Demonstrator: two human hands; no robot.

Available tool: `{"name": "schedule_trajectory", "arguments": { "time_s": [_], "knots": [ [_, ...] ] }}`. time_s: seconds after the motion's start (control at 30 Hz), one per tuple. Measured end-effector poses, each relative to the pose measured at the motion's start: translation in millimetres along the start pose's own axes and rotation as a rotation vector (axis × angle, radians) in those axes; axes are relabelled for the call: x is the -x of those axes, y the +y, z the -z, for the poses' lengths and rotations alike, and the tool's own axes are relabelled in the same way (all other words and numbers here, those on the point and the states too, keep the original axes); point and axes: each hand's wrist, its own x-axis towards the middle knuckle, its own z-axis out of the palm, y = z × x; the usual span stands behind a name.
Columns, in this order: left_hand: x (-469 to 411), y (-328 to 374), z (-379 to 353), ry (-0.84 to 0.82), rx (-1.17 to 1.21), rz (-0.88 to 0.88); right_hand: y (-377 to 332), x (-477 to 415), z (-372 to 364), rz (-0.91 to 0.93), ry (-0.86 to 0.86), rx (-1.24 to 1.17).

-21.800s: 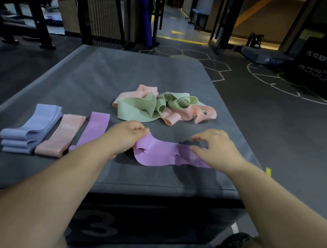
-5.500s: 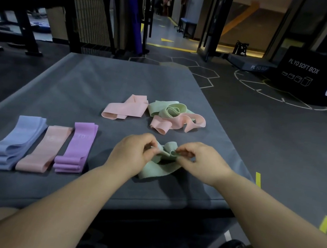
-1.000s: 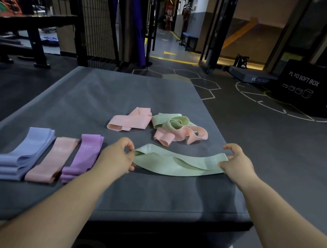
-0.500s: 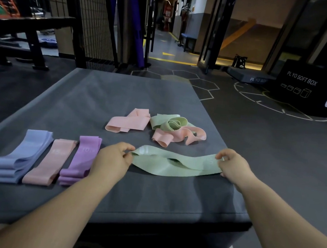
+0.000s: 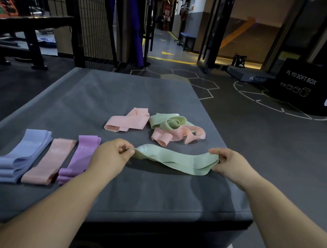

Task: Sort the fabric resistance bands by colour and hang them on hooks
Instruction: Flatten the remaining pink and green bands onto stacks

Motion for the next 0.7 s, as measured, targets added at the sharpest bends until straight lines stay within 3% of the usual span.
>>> {"name": "schedule_trajectory", "arguments": {
  "time_s": [0.17,0.4,0.7],
  "knots": [
    [-6,-4,0,0.081,0.152,-0.039,-3,0,-2,0.05,0.091,-0.103],
    [-8,-7,-2,0.083,0.424,0.092,3,-9,0,-0.014,0.195,-0.078],
    [-9,-13,-7,0.062,0.334,0.147,12,-9,2,-0.084,0.157,-0.008]
  ]
}}
